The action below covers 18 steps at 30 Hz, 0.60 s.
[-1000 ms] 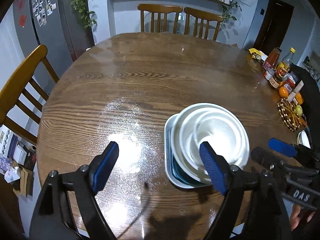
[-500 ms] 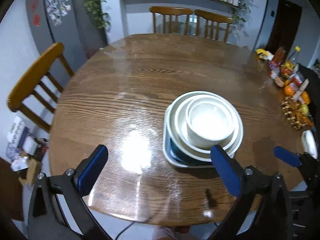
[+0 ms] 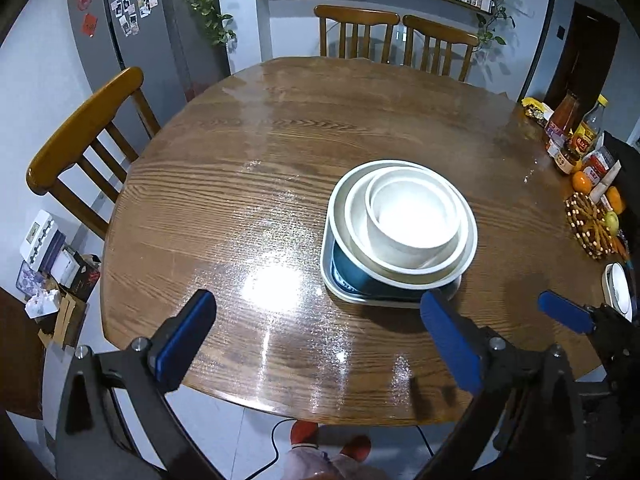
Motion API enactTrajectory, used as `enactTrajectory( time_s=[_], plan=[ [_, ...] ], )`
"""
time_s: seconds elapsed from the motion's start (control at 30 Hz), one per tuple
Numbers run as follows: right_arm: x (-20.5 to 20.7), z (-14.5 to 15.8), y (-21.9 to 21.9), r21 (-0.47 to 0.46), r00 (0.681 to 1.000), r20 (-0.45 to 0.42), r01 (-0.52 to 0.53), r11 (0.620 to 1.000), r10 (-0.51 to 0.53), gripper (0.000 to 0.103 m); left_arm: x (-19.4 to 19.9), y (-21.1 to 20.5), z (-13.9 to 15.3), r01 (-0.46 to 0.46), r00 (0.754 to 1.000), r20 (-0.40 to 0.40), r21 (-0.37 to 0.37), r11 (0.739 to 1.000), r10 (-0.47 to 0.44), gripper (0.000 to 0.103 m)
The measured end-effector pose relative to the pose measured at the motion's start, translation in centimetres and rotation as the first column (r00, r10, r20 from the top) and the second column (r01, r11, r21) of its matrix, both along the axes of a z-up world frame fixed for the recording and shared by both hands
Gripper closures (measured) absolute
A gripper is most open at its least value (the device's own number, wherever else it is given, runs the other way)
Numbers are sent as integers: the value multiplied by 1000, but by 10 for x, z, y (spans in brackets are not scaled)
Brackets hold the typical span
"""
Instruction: Organize plates and bowls
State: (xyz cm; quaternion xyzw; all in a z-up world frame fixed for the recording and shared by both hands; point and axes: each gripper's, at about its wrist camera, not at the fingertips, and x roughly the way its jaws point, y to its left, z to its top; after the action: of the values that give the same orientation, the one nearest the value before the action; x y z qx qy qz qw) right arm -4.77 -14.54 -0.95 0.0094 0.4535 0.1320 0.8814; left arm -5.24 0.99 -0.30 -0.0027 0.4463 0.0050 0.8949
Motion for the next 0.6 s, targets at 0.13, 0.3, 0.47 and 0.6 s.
enactTrajectory(
  time_s=[0.13, 0.3, 0.47, 0.6],
  plan=[
    [2, 1, 7, -3, 1000, 9, 13, 1000, -13, 18, 3, 3, -3, 21, 1000, -11, -27, 999, -21, 1],
    [5, 0, 13, -15, 999, 13, 34, 999, -34, 18, 6, 6, -4, 50, 999, -18, -26, 998, -51, 1],
    [3, -2, 15, -13, 998, 1, 64, 998, -64, 18, 7, 11, -4, 73, 997, -28, -28, 997, -74, 1],
    [-1, -1, 18, -20, 998, -1, 68, 998, -68, 18, 3, 11, -3, 93, 995, -32, -29, 995, -94, 1]
  ],
)
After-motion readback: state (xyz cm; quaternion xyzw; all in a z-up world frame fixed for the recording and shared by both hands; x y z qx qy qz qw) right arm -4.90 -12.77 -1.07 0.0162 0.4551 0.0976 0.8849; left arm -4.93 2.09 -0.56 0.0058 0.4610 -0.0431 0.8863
